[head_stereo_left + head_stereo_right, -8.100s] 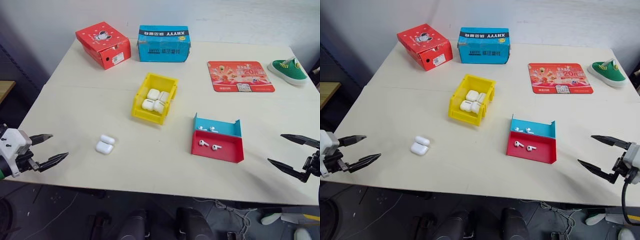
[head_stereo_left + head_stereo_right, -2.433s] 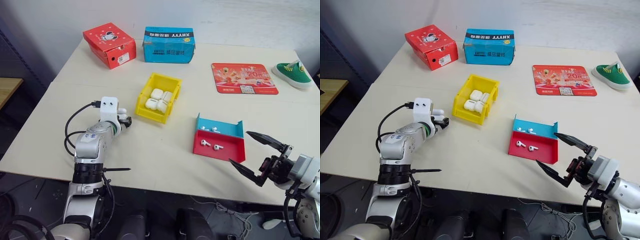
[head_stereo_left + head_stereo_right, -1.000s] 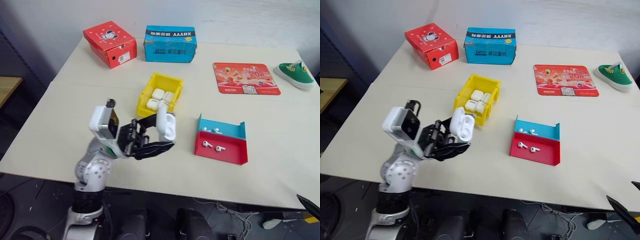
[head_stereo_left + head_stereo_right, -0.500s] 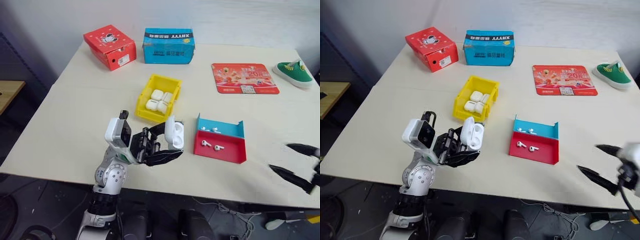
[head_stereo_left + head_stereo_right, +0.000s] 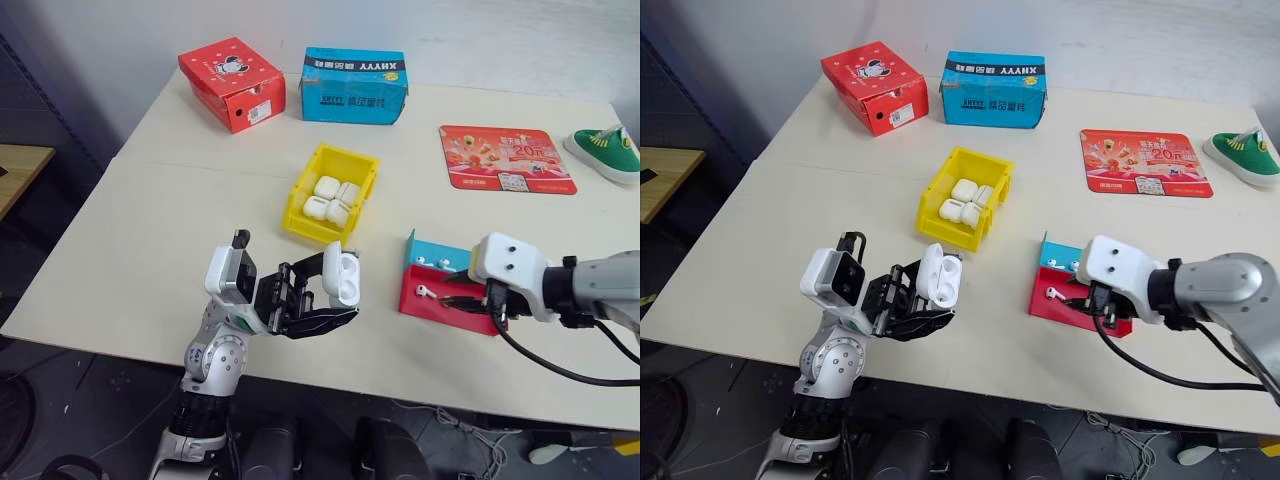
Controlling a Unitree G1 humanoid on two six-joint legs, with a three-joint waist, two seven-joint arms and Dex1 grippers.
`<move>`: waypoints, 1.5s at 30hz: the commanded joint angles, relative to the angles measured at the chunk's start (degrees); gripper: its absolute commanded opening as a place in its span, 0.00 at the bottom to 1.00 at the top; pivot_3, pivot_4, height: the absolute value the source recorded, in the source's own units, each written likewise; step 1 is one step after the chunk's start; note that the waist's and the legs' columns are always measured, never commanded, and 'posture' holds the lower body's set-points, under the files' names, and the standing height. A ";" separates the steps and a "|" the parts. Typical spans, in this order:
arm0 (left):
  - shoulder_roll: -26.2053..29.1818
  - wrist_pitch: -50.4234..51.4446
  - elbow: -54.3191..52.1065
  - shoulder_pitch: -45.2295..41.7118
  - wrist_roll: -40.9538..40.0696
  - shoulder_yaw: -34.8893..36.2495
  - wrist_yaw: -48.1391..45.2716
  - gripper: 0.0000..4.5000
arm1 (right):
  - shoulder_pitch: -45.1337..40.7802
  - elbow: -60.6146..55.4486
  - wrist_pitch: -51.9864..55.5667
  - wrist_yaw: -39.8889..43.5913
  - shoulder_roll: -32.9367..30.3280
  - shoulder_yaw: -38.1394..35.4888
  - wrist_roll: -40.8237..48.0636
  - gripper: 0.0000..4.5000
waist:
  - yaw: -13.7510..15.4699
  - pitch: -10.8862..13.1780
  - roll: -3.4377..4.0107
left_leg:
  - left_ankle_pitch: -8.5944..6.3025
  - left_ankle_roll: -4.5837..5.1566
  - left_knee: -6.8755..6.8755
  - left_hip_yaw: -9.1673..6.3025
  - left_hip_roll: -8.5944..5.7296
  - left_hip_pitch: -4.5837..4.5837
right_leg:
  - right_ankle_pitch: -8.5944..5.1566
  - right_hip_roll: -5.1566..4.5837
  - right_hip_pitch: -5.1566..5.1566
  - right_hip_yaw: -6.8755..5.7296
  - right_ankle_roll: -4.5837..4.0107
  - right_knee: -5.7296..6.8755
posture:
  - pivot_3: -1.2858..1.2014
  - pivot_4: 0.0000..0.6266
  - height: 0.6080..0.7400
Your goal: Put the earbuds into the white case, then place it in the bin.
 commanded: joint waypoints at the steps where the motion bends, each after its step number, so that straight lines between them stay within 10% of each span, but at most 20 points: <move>1: 0.27 -0.69 -1.24 0.01 0.10 -0.17 0.15 0.62 | -2.67 -0.07 1.49 1.72 -0.70 2.85 -3.11 0.36 | -0.11 0.00 0.00 | 0.00 0.00 0.00 -0.01 0.00 0.00 | 0.00 0.00 0.00 -0.02 0.00 0.01 | 0.52 0.24 1.00; 45: 4.16 -1.17 -1.67 3.51 -0.20 -0.23 -0.98 0.62 | -9.47 18.11 -8.64 12.30 10.46 13.86 -24.50 0.36 | -1.15 0.00 0.00 | 0.13 -0.15 0.07 0.00 0.01 0.13 | 0.01 -0.01 0.04 -0.08 0.01 0.36 | 0.52 0.24 1.00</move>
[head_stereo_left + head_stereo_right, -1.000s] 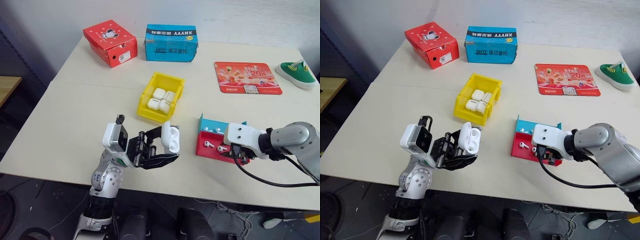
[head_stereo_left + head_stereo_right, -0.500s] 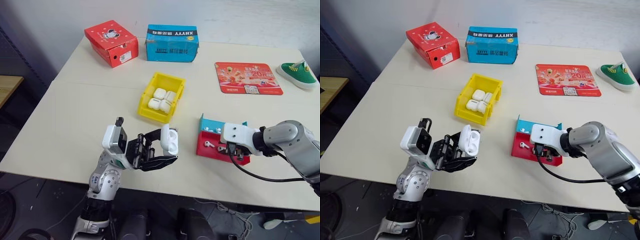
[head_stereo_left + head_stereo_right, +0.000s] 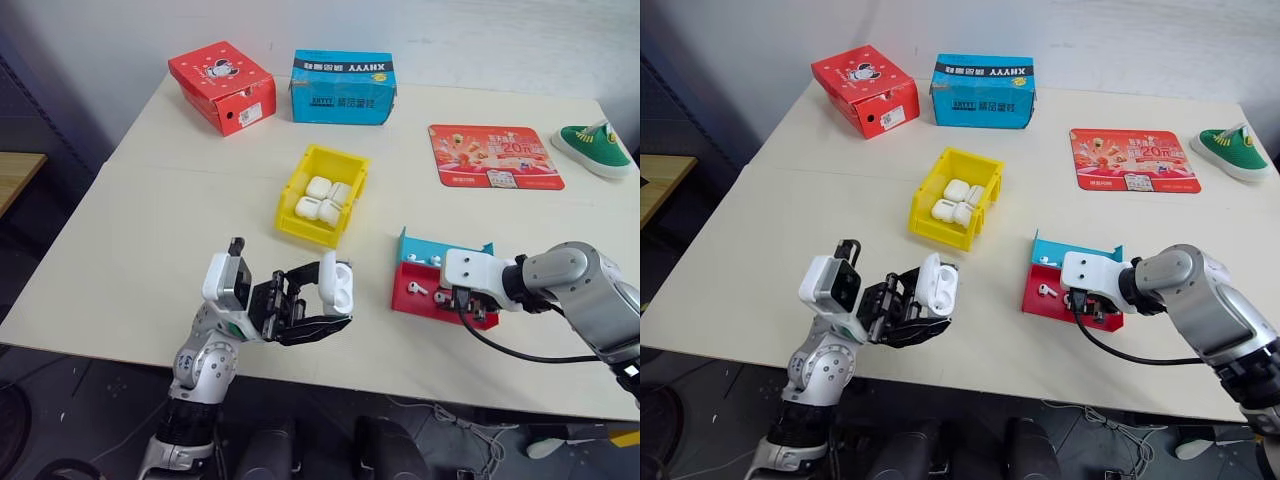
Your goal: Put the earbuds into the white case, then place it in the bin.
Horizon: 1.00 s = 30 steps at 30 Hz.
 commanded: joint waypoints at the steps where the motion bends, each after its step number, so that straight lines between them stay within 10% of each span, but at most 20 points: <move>1: 0.07 -1.47 -0.44 1.09 -0.12 0.21 -1.60 0.62 | 0.39 0.38 -0.30 0.59 0.51 -0.13 -0.78 0.36 | -0.01 0.00 0.00 | 0.00 0.00 0.00 0.00 0.00 0.00 | 0.00 0.00 0.00 0.00 0.00 0.00 | 0.52 0.24 1.00; 9: -0.12 -3.37 1.19 2.20 0.46 0.06 -3.46 0.62 | 0.84 1.32 -0.12 1.15 0.72 -0.33 -1.25 0.10 | 0.00 0.00 0.00 | 0.00 -0.01 0.00 0.00 0.00 0.02 | 0.00 -0.02 0.01 0.00 -0.01 0.01 | 0.52 0.24 1.00; 21: -0.23 -3.74 1.81 2.35 -0.36 -0.03 -4.83 0.62 | 1.62 3.04 -3.15 0.27 1.09 -2.91 -0.38 0.10 | 0.01 -0.01 -0.01 | 0.00 -0.01 0.00 -0.01 0.00 0.03 | 0.00 -0.03 0.02 0.00 -0.01 0.02 | 0.52 0.24 1.00; 30: -1.17 0.01 0.97 -1.54 -3.27 0.78 -3.20 0.62 | 8.27 -6.44 -5.63 3.77 14.43 -32.23 36.75 0.10 | 0.12 0.01 -0.02 | 0.01 0.00 -0.04 -0.08 0.01 0.00 | 0.01 -0.02 0.02 -0.09 0.00 0.02 | 0.52 0.24 1.00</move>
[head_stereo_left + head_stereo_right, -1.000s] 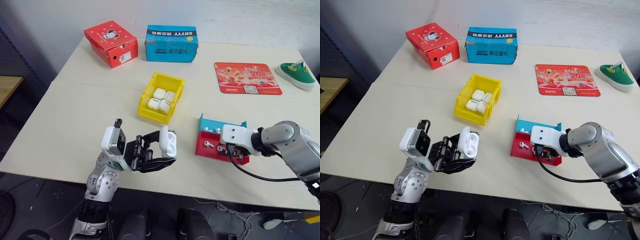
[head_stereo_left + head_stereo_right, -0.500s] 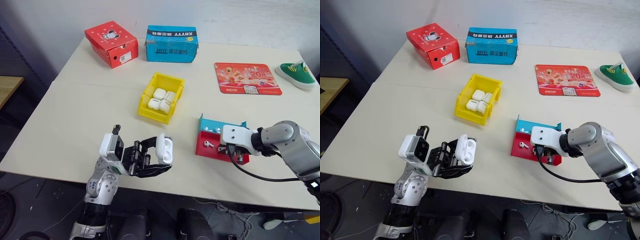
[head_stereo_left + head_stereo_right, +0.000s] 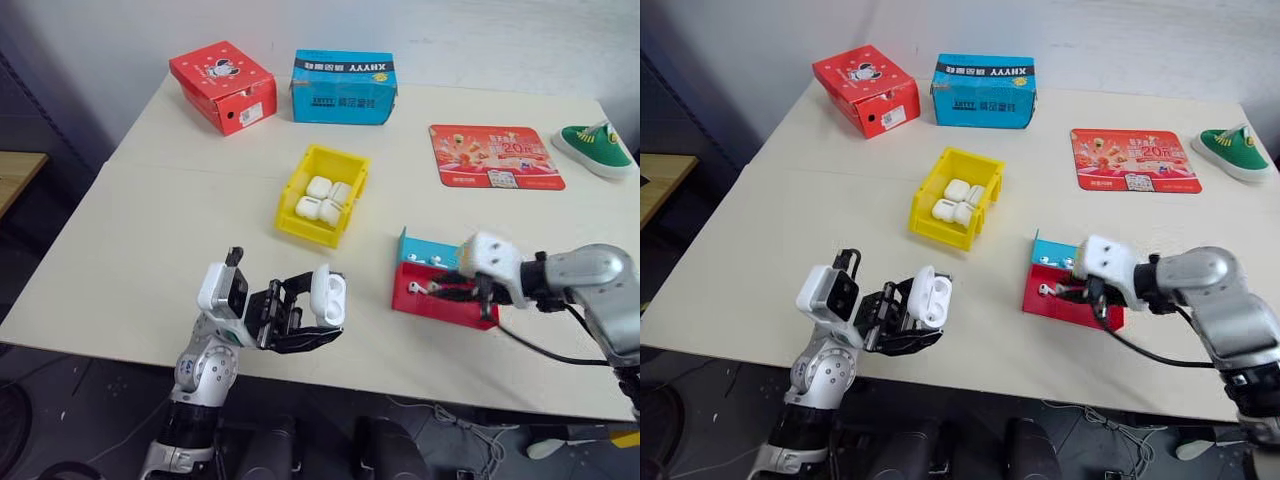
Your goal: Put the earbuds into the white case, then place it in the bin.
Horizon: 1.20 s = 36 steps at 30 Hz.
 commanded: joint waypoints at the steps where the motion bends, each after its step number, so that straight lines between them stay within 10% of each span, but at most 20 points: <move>1: -0.60 1.45 -1.97 -1.93 -2.02 0.47 1.12 0.62 | 1.41 -7.67 2.58 -3.38 7.05 -12.30 18.79 0.10 | -0.03 0.00 0.00 | 0.00 0.00 0.01 -0.04 0.00 0.00 | 0.00 0.00 0.01 -0.03 0.00 0.02 | 0.52 0.24 1.00; 6: -1.73 4.26 -2.89 -4.65 -3.40 0.31 3.89 0.62 | 1.61 -17.74 4.48 -16.86 17.31 -15.32 31.61 0.10 | -0.07 0.00 0.00 | 0.00 0.00 0.02 -0.08 0.00 0.01 | 0.00 -0.01 0.02 -0.02 0.00 0.09 | 0.52 0.24 1.00; 18: -3.79 8.75 -3.48 -9.79 -5.02 0.27 7.23 0.62 | -5.76 -26.64 1.28 -27.03 28.25 -1.39 31.78 0.10 | -0.21 0.00 0.01 | 0.01 -0.01 -0.01 -0.05 -0.03 0.00 | -0.01 -0.01 -0.07 0.03 -0.01 0.19 | 0.52 0.24 1.00; 36: -6.24 8.70 -2.99 -11.51 -4.13 0.31 8.41 0.62 | -3.01 -24.90 -2.59 -25.51 27.01 1.08 28.13 0.10 | -0.18 0.00 0.00 | 0.00 0.04 -0.01 -0.05 -0.07 -0.01 | -0.01 -0.01 -0.06 0.02 -0.01 0.19 | 0.52 0.24 1.00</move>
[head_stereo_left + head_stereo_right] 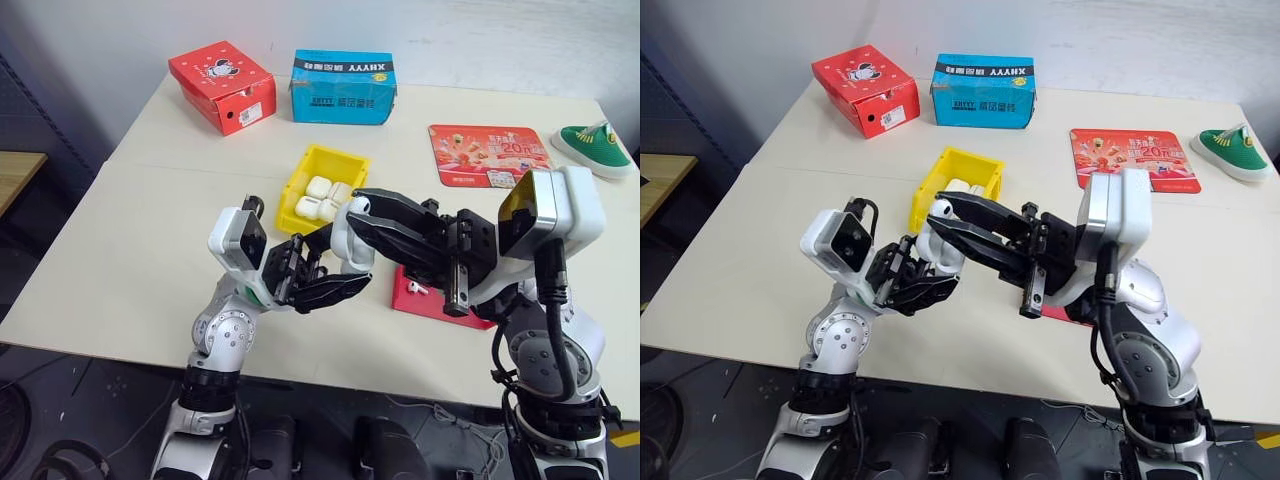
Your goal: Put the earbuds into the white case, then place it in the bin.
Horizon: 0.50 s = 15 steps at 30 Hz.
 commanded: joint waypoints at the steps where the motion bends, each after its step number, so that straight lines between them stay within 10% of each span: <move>1: -0.91 -0.60 -1.16 -0.91 -0.28 -0.24 0.37 0.62 | 0.67 -0.61 -0.70 0.25 -0.97 -0.61 -0.03 0.10 | 0.00 0.00 0.00 | 0.00 0.00 0.00 0.00 0.00 0.00 | 0.00 0.00 0.00 0.00 0.00 0.00 | 0.52 0.24 1.00; 15: -2.16 -1.30 -1.16 -1.54 0.42 -0.37 0.53 0.62 | 6.42 3.36 -5.22 5.04 -2.78 0.58 -3.43 0.10 | 0.04 0.00 0.00 | 0.00 0.01 -0.02 0.01 0.00 -0.01 | 0.00 0.00 0.01 0.00 0.00 -0.06 | 0.52 0.24 1.00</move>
